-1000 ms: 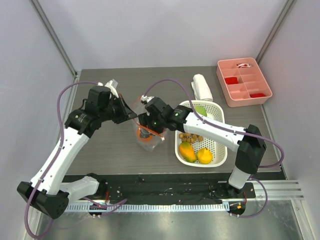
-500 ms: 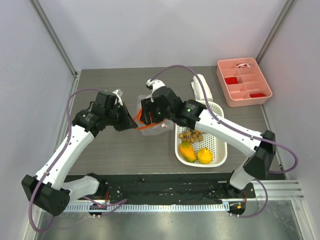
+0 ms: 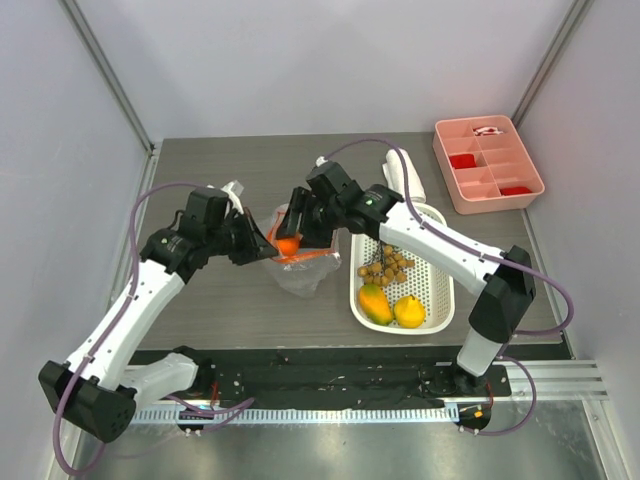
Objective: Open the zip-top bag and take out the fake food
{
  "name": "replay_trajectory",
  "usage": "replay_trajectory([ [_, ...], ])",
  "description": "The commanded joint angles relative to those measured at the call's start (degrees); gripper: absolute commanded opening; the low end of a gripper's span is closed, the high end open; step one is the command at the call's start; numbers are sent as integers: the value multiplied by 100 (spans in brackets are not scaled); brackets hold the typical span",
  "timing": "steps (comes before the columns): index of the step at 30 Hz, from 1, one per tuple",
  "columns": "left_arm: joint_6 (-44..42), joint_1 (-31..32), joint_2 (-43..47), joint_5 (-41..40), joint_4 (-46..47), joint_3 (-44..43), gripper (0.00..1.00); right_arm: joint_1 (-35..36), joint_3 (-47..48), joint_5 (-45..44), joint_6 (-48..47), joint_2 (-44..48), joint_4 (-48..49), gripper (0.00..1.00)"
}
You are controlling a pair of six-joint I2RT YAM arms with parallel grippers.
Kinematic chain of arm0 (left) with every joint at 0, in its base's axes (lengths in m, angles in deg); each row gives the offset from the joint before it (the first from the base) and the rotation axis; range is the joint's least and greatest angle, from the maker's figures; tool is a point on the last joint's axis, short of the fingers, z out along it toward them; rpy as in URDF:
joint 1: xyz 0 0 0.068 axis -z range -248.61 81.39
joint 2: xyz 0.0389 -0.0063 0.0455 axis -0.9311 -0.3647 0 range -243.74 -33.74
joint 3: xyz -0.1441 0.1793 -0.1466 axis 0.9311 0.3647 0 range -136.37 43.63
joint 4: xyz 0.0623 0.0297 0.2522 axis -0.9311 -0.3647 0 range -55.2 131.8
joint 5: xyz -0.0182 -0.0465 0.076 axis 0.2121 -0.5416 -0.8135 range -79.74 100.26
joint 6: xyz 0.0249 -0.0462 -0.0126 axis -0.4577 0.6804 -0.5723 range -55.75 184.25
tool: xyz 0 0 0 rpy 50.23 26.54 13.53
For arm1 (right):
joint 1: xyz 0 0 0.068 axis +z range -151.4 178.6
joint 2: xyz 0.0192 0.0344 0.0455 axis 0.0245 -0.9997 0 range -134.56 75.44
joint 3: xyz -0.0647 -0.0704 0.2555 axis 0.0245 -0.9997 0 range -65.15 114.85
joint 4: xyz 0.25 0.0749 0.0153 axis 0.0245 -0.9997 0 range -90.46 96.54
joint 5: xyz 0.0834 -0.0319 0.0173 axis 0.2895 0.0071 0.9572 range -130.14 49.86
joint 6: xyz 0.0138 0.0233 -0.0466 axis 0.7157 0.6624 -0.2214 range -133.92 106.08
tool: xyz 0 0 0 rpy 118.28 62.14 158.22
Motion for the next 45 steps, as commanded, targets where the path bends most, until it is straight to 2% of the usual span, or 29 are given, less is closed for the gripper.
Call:
replay_trajectory([
  [1, 354, 44, 4, 412, 640, 193, 0, 29, -201, -153, 1439, 382, 527, 1],
  [4, 354, 106, 39, 333, 623, 325, 0, 3, -46, -137, 1810, 347, 721, 1],
  [6, 319, 106, 126, 175, 527, 422, 0, 3, 219, 11, 1916, 233, 311, 1],
  [11, -207, 106, 127, -457, 264, 545, 0, -120, -202, 1143, 2119, 601, 343, 1],
  [14, -419, 97, 57, -686, 61, 431, 0, -182, -395, 1523, 1664, 891, 334, 1],
  [17, -463, 45, 30, -905, 8, 291, 0, -208, -115, 1533, 592, 979, -42, 1],
  [19, -480, 18, -14, -950, -141, 125, 0, -217, 209, 1086, -144, 1041, -499, 1],
  [24, -437, -43, -189, -1310, -414, -315, 0, -261, 798, -152, -781, 1199, -1554, 1],
  [25, -437, -61, -216, -1346, -510, -508, 0, -304, 826, -668, -825, 1330, -1738, 1],
  [28, -463, -140, -470, -1600, -791, -956, 0, -559, 607, -1863, -799, 1577, -2581, 1],
  [30, -550, -227, -786, -2003, -1169, -1483, 0, -997, 31, -2219, -825, 1910, -3049, 1],
  [34, -709, -350, -1410, -2592, -1810, -2248, 0, -1833, -1185, -2598, -1264, 2403, -3024, 1],
  [36, -726, -412, -1787, -2778, -2136, -2573, 0, -2026, -1693, -2826, -1607, 2430, -2813, 1],
  [40, -1007, -491, -2289, -2936, -1988, -2759, 0, -2150, -2241, -3020, -2116, 2307, -2234, 3],
  [44, -1288, -500, -3018, -3393, -1847, -3110, 0, -2229, -2276, -3362, -2460, 1938, -1785, 15],
  [45, -1341, -509, -3176, -3385, -1873, -3285, 6, -2264, -2250, -3389, -2530, 1842, -1740, 19],
])
